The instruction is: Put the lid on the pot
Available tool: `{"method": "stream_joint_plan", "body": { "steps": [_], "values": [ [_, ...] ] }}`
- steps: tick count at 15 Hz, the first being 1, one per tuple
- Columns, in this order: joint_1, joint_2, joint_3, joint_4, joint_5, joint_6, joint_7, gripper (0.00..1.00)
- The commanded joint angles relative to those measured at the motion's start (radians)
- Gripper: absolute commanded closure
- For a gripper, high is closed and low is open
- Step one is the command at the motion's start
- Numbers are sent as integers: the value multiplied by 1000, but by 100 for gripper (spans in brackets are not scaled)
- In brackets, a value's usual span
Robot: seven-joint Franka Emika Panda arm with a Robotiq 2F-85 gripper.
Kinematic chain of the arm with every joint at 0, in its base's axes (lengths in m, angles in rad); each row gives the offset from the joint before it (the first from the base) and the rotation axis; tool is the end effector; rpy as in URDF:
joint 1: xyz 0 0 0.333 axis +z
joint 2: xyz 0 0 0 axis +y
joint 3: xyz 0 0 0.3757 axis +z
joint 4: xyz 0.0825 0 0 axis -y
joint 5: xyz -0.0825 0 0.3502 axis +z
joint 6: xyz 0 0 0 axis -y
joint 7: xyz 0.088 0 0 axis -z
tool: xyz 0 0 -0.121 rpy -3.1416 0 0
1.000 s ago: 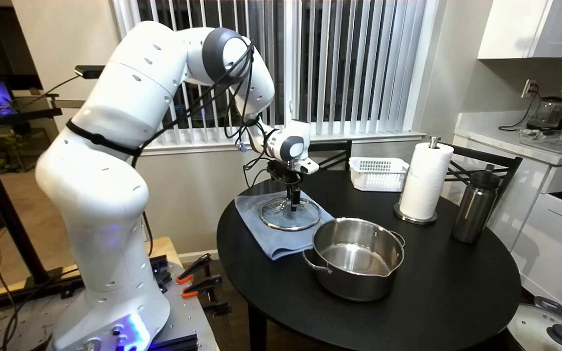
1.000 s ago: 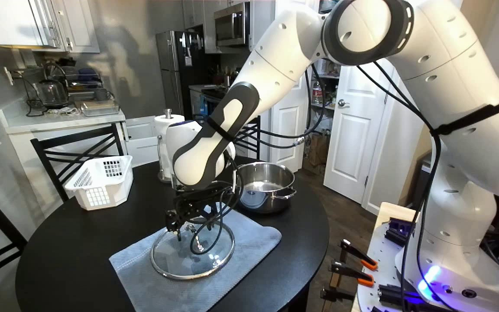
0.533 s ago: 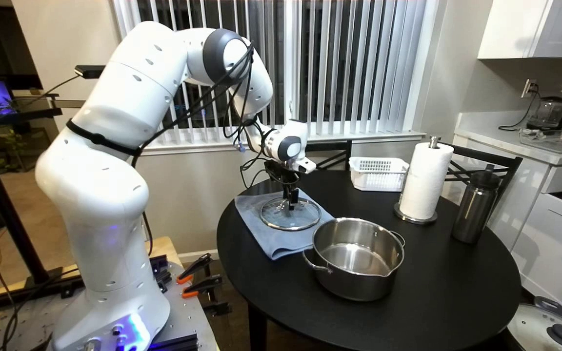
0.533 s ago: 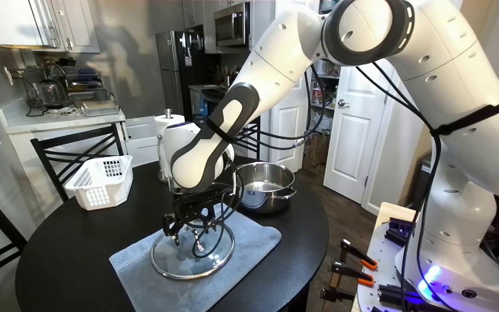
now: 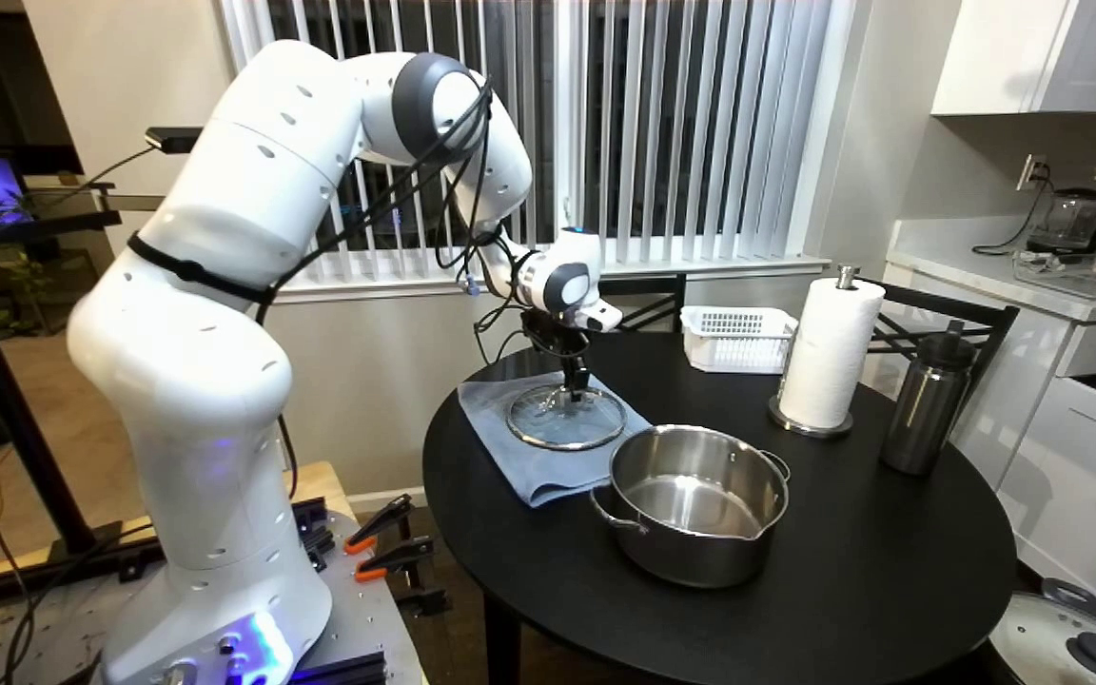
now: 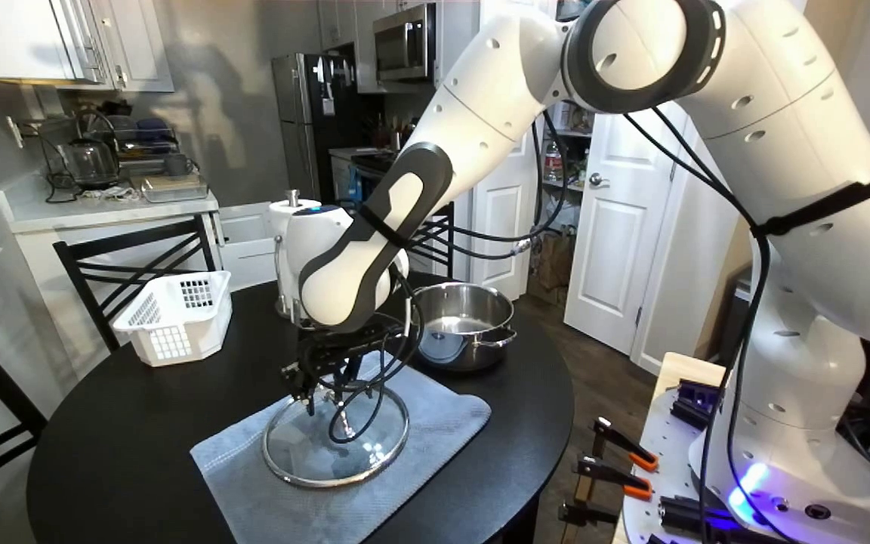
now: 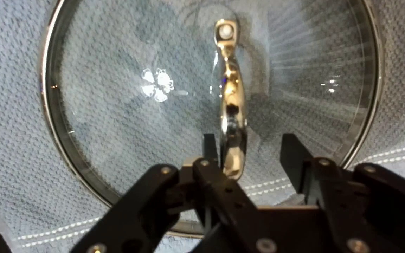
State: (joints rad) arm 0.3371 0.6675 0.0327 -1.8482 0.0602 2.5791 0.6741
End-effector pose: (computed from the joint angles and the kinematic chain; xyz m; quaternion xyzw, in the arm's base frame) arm 0.6211 0.2374 0.2265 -0.9828 0.1798 -0.0140 0.0391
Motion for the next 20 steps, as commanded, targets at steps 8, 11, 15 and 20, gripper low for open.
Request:
{"method": "stream_joint_plan", "body": {
  "steps": [8, 11, 15, 20],
  "values": [
    [-21, -68, 8, -86, 11, 8, -78, 94],
    [-30, -80, 16, -99, 23, 11, -108, 59],
    [-26, -100, 16, -127, 21, 19, -126, 41],
    [-26, -134, 24, -170, 20, 41, -151, 62]
  ]
}}
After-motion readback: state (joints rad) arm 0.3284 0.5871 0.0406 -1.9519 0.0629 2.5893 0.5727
